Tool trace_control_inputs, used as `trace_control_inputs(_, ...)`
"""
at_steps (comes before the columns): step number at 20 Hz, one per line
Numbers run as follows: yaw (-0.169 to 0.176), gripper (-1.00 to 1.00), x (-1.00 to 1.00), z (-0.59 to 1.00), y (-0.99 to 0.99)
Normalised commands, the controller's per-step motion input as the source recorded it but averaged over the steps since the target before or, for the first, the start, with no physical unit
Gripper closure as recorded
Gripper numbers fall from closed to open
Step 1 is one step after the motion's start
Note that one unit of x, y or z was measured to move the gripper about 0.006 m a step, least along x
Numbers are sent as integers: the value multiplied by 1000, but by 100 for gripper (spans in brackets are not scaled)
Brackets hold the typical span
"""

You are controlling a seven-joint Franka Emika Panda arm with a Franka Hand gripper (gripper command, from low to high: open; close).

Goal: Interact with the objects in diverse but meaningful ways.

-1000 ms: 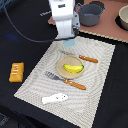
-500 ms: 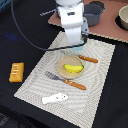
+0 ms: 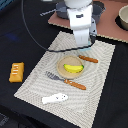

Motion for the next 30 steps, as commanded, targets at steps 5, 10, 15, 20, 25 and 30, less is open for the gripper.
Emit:
trace_control_inputs(5, 10, 100, 0, -38, 390)
trace_control_inputs(10, 14, 100, 62, -9, -116)
trace_control_inputs(15, 8, 100, 58, 4, -117)
trace_control_inputs(20, 24, 100, -15, 6, 188)
trace_control_inputs(25, 37, -100, -14, 40, 296)
trace_control_inputs(30, 1, -100, 168, 473, 34)
